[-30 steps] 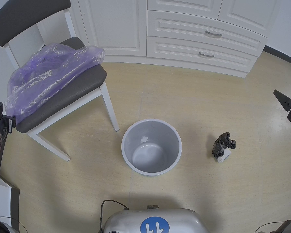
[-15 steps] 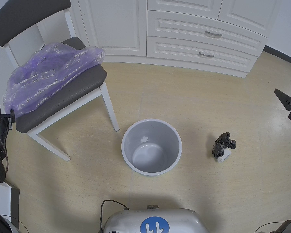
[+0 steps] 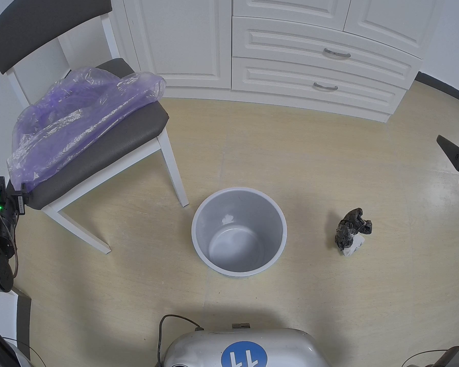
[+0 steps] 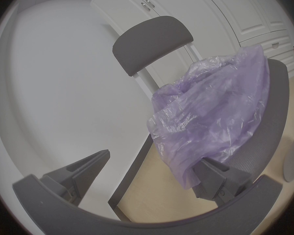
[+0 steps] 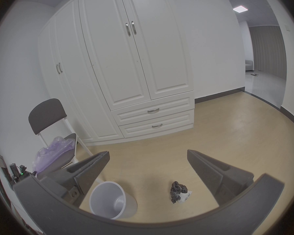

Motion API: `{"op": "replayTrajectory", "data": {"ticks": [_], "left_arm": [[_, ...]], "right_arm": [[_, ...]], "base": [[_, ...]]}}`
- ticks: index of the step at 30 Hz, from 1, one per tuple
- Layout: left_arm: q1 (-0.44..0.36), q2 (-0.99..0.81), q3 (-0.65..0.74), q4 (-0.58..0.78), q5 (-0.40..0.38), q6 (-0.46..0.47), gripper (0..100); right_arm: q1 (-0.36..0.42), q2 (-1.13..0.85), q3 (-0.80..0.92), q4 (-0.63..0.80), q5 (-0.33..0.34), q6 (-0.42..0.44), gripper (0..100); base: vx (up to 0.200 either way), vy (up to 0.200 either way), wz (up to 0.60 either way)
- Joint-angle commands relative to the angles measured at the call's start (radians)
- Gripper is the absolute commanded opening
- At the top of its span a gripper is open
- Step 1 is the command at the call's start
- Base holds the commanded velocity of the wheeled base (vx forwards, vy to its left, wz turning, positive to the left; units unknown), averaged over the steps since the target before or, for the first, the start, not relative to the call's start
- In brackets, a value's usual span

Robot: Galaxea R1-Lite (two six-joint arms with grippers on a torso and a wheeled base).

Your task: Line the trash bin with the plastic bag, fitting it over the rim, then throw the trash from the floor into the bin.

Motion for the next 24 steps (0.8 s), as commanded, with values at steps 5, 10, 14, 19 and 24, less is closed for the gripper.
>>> {"op": "replayTrajectory", "data": {"ticks": [5,10,14,19,24], "left_arm": [[-0.001,-0.007,-0.054,0.000,0.002,-0.012,100],[-0.004,-0.010,-0.057,0.000,0.002,-0.018,100],[-0.004,-0.012,-0.057,0.000,0.002,-0.018,100],[-0.007,-0.025,-0.055,0.000,0.002,-0.018,0],[-0.007,-0.029,-0.046,0.000,0.002,-0.018,0]], "right_arm": [[0.001,-0.003,-0.001,-0.001,0.001,0.000,100],[0.001,-0.004,-0.001,-0.001,0.001,0.000,100],[0.001,-0.004,-0.001,-0.001,0.001,0.000,100],[0.001,-0.003,0.000,-0.001,0.001,0.000,100],[0.001,-0.003,0.000,-0.001,0.001,0.000,100]], "base": [[0.000,0.000,0.00],[0.000,0.000,0.00],[0.000,0.000,0.00],[0.000,0.000,0.00],[0.000,0.000,0.00]]}}
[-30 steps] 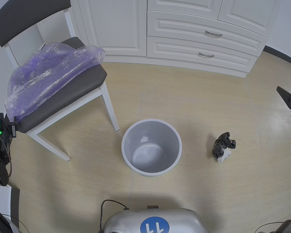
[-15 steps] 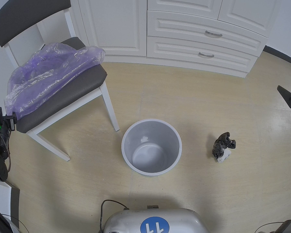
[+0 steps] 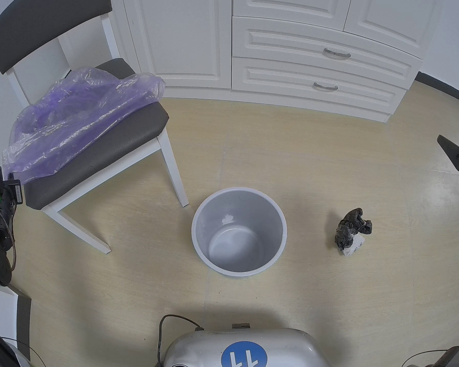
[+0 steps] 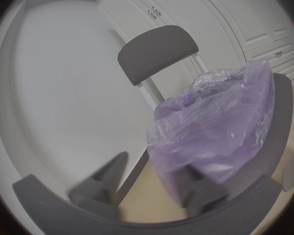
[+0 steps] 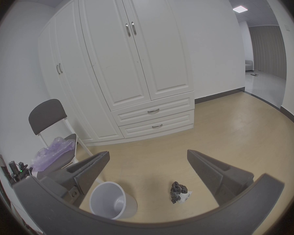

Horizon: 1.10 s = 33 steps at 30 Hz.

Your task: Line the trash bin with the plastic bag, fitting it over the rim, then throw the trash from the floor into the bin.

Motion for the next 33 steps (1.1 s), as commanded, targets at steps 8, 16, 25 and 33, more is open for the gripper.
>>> {"op": "replayTrajectory", "data": {"ticks": [8,16,25,33], "left_arm": [[-0.009,-0.032,0.027,-0.001,0.001,-0.027,0],[-0.111,-0.118,0.029,0.001,-0.009,-0.090,0],[-0.302,-0.312,0.026,0.044,-0.098,-0.124,0],[-0.522,-0.449,0.027,0.213,-0.105,-0.147,0]], "right_arm": [[0.005,0.000,0.002,-0.001,-0.002,-0.002,100],[0.126,0.022,-0.012,-0.002,-0.015,-0.005,100],[0.228,0.137,-0.089,-0.011,-0.086,-0.005,100],[0.333,0.196,-0.043,-0.125,-0.121,-0.022,100]], "base": [[0.000,0.000,0.00],[0.000,0.000,0.00],[0.000,0.000,0.00],[0.000,0.000,0.00]]}}
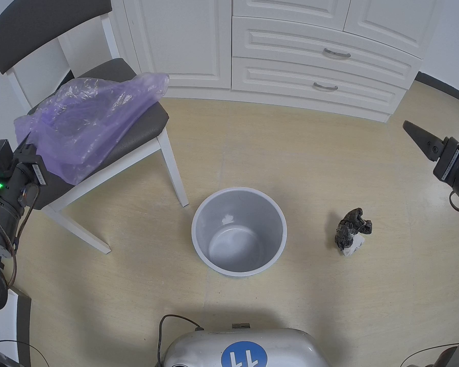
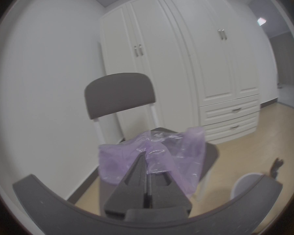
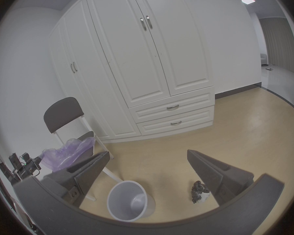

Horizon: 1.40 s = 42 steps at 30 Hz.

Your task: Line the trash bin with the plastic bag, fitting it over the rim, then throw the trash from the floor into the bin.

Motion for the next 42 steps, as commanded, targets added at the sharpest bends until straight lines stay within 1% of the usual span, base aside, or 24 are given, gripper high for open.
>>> {"op": "replayTrajectory", "data": {"ticks": [1,2,3,4,7,9,10,13,14,19,24,30,32,33,34,36,38,40,41,42], "left_arm": [[-0.114,-0.129,0.001,0.062,-0.009,-0.013,0],[-0.215,-0.219,0.020,0.116,-0.009,-0.034,0],[-0.224,-0.229,0.021,0.122,-0.009,-0.036,0],[-0.256,-0.266,0.018,0.150,-0.010,-0.036,0],[-0.322,-0.341,0.004,0.220,-0.010,-0.036,0],[-0.344,-0.362,0.000,0.245,-0.009,-0.036,0],[-0.376,-0.405,-0.005,0.288,-0.007,-0.033,0],[-0.405,-0.451,-0.010,0.337,-0.004,-0.030,0],[-0.425,-0.482,-0.014,0.375,-0.006,-0.030,0],[-0.483,-0.522,-0.016,0.453,-0.006,-0.030,0],[-0.519,-0.520,-0.013,0.460,-0.004,-0.030,0],[-0.534,-0.523,-0.013,0.458,-0.006,-0.030,0],[-0.559,-0.526,-0.011,0.458,-0.004,-0.030,0],[-0.585,-0.526,-0.010,0.456,-0.004,-0.030,0],[-0.585,-0.526,-0.010,0.456,-0.004,-0.030,0],[-0.640,-0.528,-0.003,0.456,-0.003,-0.030,0],[-0.684,-0.532,0.006,0.458,-0.001,-0.030,0],[-0.697,-0.534,0.007,0.456,-0.001,-0.030,0],[-0.730,-0.534,0.010,0.456,-0.001,-0.030,0],[-0.733,-0.534,0.012,0.456,-0.001,-0.030,0]], "right_arm": [[0.070,0.066,0.026,-0.044,-0.023,-0.010,100],[0.138,0.100,0.069,-0.079,-0.062,-0.058,100],[0.149,0.104,0.072,-0.084,-0.066,-0.064,100],[0.185,0.129,0.080,-0.106,-0.082,-0.079,100],[0.257,0.187,0.084,-0.144,-0.120,-0.081,100],[0.271,0.209,0.086,-0.153,-0.132,-0.078,100],[0.288,0.241,0.101,-0.173,-0.146,-0.075,100],[0.319,0.272,0.115,-0.216,-0.151,-0.076,100],[0.342,0.288,0.123,-0.256,-0.152,-0.078,100],[0.369,0.311,0.141,-0.303,-0.155,-0.079,100],[0.380,0.331,0.143,-0.305,-0.155,-0.073,100],[0.422,0.371,0.158,-0.320,-0.154,-0.058,100],[0.434,0.397,0.158,-0.354,-0.155,-0.041,100],[0.438,0.413,0.161,-0.377,-0.154,-0.038,100],[0.438,0.413,0.161,-0.377,-0.154,-0.038,100],[0.449,0.445,0.163,-0.402,-0.155,-0.030,100],[0.455,0.459,0.161,-0.409,-0.155,-0.021,100],[0.457,0.462,0.161,-0.411,-0.155,-0.018,100],[0.466,0.472,0.161,-0.411,-0.155,-0.009,100],[0.468,0.476,0.160,-0.411,-0.155,-0.006,100]], "base": [[0.000,0.000,0.00],[0.000,0.000,0.00],[0.000,0.000,0.00],[0.000,0.000,0.00],[0.000,0.000,0.00],[0.000,0.000,0.00],[0.000,0.000,0.00],[0.000,0.000,0.00],[0.000,0.000,0.00],[0.000,0.000,0.00],[0.000,0.000,0.00],[0.000,0.000,0.00],[0.000,0.000,0.00],[0.000,0.000,0.00],[0.000,0.000,0.00],[0.000,0.000,0.00],[0.000,0.000,0.00],[0.000,0.000,0.00],[0.000,0.000,0.00],[0.000,0.000,0.00]]}}
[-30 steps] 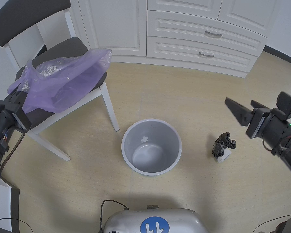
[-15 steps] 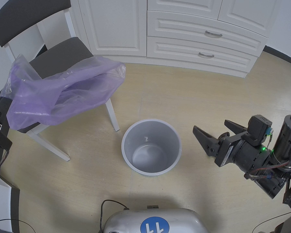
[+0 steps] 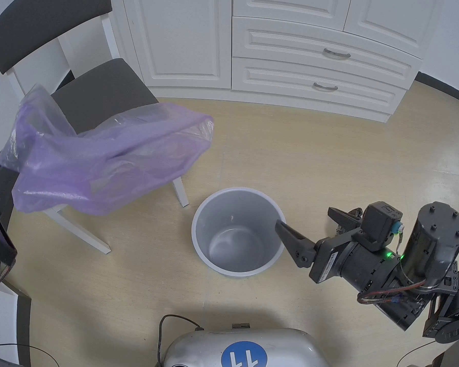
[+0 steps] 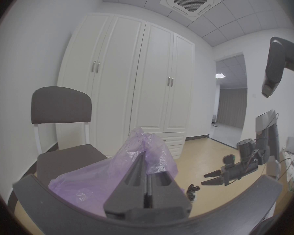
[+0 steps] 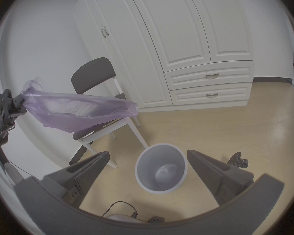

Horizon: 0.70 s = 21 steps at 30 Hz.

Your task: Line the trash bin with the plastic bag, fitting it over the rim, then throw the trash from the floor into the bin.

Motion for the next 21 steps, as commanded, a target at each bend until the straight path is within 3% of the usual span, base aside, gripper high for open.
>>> {"op": "replayTrajectory", "data": {"ticks": [1,13,21], "left_arm": [[-0.061,-0.003,0.011,-0.001,0.001,0.000,0],[-0.133,-0.001,0.034,-0.005,-0.007,-0.004,0],[-0.139,0.008,0.034,-0.007,-0.013,-0.007,0]], "right_arm": [[0.018,0.045,-0.001,-0.004,0.000,0.013,100],[0.021,0.071,-0.004,-0.004,0.001,0.038,100],[0.102,0.111,0.049,0.001,0.020,0.084,100]], "base": [[0.000,0.000,0.00],[0.000,0.000,0.00],[0.000,0.000,0.00]]}}
